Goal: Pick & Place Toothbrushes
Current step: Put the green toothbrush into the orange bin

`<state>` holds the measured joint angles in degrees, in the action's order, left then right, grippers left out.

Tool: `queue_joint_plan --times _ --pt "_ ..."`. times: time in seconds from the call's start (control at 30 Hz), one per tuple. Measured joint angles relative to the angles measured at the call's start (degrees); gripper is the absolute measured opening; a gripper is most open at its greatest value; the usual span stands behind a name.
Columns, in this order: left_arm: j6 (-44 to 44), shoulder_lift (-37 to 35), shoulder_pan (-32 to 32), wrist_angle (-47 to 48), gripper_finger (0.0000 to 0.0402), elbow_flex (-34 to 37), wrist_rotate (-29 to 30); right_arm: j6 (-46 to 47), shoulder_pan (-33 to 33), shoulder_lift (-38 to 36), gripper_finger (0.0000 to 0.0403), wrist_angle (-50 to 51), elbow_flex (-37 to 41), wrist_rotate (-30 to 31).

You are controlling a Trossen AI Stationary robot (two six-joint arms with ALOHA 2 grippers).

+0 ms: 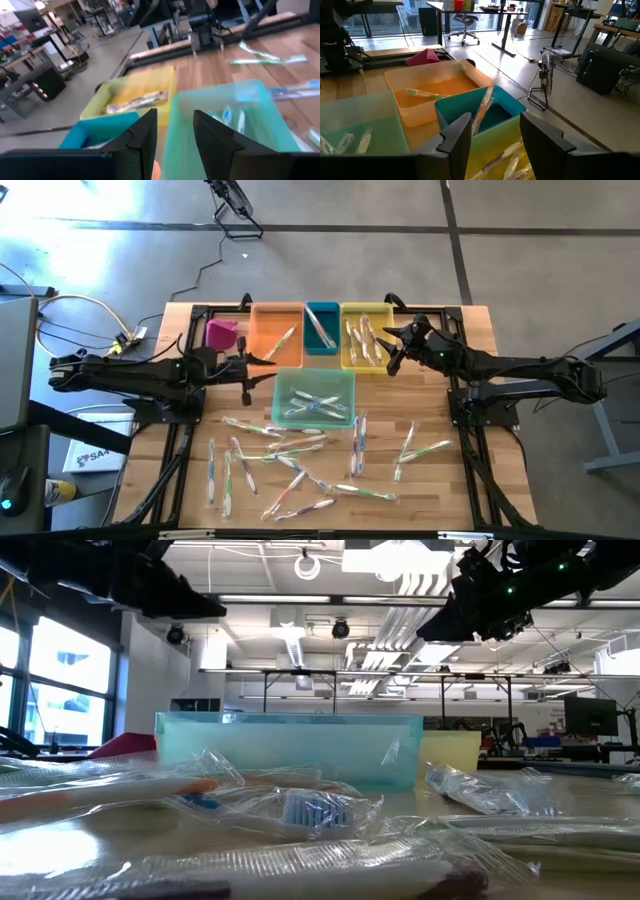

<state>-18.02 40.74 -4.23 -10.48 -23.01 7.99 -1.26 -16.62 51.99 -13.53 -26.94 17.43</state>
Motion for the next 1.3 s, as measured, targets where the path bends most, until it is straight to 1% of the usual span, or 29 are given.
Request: queue_joint_plan --times 0.23,0.43,0.5,0.6,0.77,0.87,1.1,1.23,1.3 --pt "-2.6 -3.7 0.0 -0.3 0.0122 1.4 0.0 0.0 0.0 0.0 0.0161 -0.5 0.0 0.0" --pt "-7.1 -7.5 0.0 0.7 0.0122 1.4 1.0 1.2 0.0 0.0 0.0161 -0.4 0.0 -0.3" --pt "-7.2 -9.1 0.0 2.3 0.0122 1.4 1.9 2.8 0.0 0.0 0.0161 -0.4 0.0 -2.1" --pt "-4.7 -10.7 0.0 5.0 0.0122 1.4 3.8 4.2 0.6 0.0 0.0161 -0.3 -0.1 -4.4" --pt "-4.2 -12.2 0.0 6.9 0.0122 1.4 6.0 2.5 3.9 0.0 0.0161 1.1 -3.1 -3.9" --pt "-4.2 -12.2 0.0 7.1 0.0122 1.4 6.2 2.0 6.2 0.0 0.0161 6.9 -7.1 -2.5" --pt "-4.2 -12.1 0.0 7.2 0.0122 1.4 6.3 4.5 11.7 2.5 0.0161 29.6 -17.2 3.1" --pt "-4.2 -12.1 0.0 7.2 0.0122 1.4 6.3 9.8 14.5 4.6 0.0161 39.4 -20.9 3.1" --pt "-4.2 -12.1 0.0 7.2 0.0122 1.4 6.3 13.4 15.8 6.0 0.0161 44.5 -22.1 1.9"
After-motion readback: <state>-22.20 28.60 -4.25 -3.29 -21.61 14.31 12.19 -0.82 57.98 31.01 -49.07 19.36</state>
